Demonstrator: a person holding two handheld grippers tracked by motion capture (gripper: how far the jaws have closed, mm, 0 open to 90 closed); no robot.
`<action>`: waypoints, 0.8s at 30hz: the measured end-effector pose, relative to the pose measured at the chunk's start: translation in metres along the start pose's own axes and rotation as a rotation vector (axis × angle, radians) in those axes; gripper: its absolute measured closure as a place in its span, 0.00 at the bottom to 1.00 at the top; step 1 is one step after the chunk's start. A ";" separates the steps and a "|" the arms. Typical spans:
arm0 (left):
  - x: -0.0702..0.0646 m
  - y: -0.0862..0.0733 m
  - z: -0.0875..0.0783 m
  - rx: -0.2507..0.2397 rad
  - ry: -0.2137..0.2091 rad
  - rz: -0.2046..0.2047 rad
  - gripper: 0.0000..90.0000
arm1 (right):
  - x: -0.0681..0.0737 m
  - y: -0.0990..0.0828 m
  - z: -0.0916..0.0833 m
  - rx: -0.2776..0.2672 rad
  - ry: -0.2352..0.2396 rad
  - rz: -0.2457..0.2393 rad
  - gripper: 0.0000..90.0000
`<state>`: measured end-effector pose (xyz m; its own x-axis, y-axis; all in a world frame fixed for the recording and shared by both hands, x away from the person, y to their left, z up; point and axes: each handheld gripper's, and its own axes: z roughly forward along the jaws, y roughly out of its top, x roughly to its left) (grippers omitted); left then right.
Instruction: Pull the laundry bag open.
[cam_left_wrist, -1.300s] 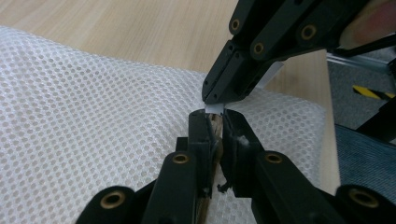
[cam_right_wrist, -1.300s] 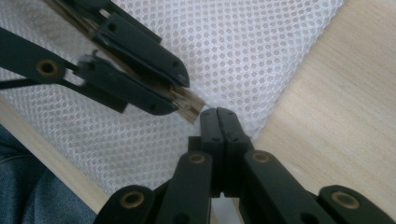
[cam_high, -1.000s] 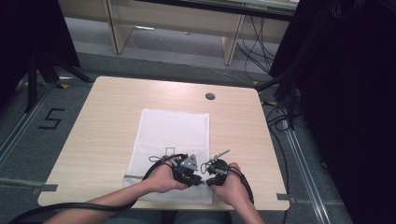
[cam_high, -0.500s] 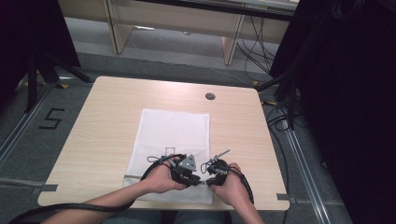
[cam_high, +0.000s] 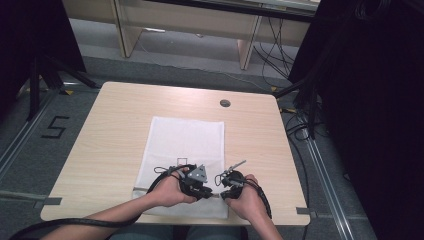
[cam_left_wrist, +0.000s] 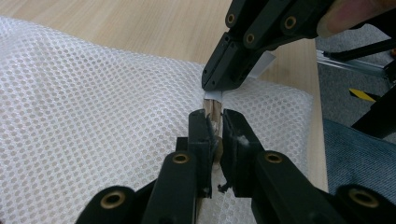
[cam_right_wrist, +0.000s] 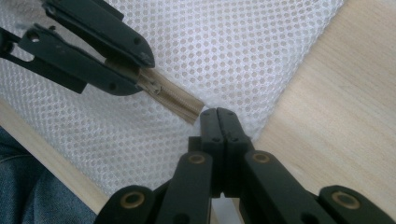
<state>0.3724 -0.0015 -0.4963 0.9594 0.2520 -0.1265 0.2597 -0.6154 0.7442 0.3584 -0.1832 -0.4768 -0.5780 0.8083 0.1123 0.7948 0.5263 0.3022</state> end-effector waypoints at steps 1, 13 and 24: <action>0.000 0.000 0.000 0.005 0.003 0.002 0.91 | 0.000 0.000 0.000 0.000 0.000 0.000 1.00; 0.001 -0.003 -0.006 0.000 0.001 -0.001 0.91 | -0.003 0.000 0.001 -0.024 -0.012 -0.058 1.00; 0.002 -0.004 -0.010 -0.002 0.002 -0.004 0.91 | -0.003 0.000 0.001 -0.024 -0.010 -0.058 1.00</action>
<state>0.3722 0.0092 -0.4931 0.9581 0.2558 -0.1286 0.2636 -0.6124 0.7453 0.3604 -0.1854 -0.4781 -0.6209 0.7793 0.0847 0.7552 0.5657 0.3310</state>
